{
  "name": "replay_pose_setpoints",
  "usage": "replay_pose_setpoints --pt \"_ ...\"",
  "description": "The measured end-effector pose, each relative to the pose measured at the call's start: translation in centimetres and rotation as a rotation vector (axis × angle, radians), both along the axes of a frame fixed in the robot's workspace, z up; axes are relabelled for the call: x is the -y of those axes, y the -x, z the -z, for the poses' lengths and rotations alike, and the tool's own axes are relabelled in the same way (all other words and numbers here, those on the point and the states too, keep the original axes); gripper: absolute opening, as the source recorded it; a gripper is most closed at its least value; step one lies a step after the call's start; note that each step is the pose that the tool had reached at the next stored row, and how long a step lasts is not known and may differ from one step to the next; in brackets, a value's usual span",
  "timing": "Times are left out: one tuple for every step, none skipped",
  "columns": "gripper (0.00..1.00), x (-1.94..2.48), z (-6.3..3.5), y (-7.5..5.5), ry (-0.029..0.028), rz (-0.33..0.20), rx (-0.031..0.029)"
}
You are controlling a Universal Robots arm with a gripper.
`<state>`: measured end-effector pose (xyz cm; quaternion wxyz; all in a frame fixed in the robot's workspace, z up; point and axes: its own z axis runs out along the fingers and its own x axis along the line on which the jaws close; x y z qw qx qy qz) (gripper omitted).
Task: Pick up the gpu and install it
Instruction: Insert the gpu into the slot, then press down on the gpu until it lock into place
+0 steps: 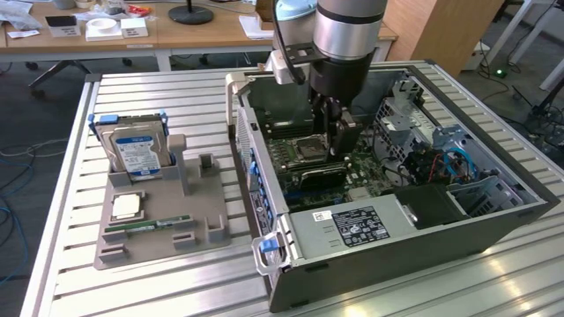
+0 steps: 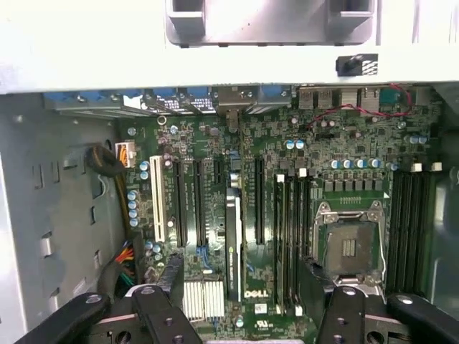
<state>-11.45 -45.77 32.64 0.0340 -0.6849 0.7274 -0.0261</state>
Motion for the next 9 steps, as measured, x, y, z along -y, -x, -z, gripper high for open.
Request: replay_pose_setpoints --pt "0.75 0.0 0.0 0.0 -0.0002 0.0 0.0001" --pt "0.75 0.0 0.0 0.0 -0.0002 0.0 0.0001" --pt "0.75 0.0 -0.02 0.0 0.0001 0.0 -0.0001" --pt "0.75 0.0 -0.02 0.0 0.0001 0.0 -0.0001" --pt "0.75 0.0 -0.01 0.0 0.0001 0.0 0.0" --pt "0.75 0.0 -0.02 0.0 0.0001 0.0 -0.0001" --pt "0.75 0.0 -0.02 0.0 0.0001 0.0 -0.0001" --pt "0.75 0.0 -0.01 0.0 0.0001 0.0 -0.0001" --pt "0.75 0.0 -0.02 0.0 0.0001 0.0 -0.0001"
